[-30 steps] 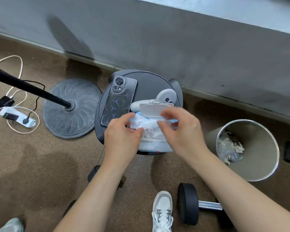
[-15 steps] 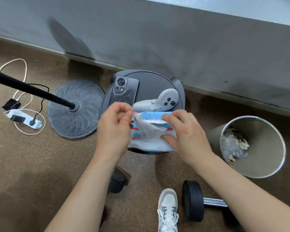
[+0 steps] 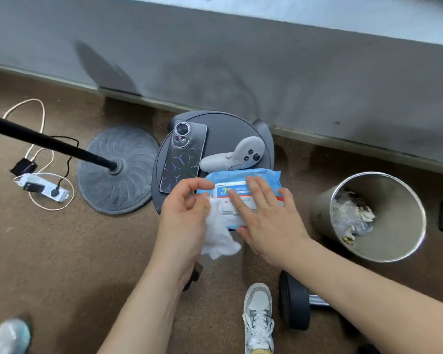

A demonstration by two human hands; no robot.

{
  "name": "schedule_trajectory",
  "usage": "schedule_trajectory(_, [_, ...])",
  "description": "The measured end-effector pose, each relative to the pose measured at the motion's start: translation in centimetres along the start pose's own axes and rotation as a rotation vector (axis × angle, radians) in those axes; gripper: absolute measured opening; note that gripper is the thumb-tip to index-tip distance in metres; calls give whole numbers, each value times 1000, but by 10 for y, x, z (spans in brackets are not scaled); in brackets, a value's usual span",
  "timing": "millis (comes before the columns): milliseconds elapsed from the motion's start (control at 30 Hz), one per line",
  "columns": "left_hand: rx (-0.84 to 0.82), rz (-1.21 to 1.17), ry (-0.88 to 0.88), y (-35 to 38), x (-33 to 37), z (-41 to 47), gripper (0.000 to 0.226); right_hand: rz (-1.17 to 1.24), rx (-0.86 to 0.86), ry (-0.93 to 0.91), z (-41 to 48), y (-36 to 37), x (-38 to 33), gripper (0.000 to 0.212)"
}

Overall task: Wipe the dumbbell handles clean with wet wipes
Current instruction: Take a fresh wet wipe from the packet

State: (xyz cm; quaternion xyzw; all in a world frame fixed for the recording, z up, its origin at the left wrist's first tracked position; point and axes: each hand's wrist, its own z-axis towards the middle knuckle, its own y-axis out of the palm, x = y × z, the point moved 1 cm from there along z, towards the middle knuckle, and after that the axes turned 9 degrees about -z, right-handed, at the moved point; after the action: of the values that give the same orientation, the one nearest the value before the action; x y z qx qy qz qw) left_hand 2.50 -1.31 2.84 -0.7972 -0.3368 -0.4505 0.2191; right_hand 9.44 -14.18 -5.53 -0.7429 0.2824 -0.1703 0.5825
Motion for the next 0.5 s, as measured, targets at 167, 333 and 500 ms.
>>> schedule_trajectory(167, [-96, -111, 39, 33, 20, -35, 28, 1046, 69, 337, -42, -63, 21, 42])
schedule_trajectory(333, [-227, -88, 145, 90, 43, -97, 23, 1834, -183, 378, -130, -123, 59, 37])
schedule_trajectory(500, [-277, -8, 306, 148, 63, -192, 28, 1856, 16, 429, -239, -172, 94, 24])
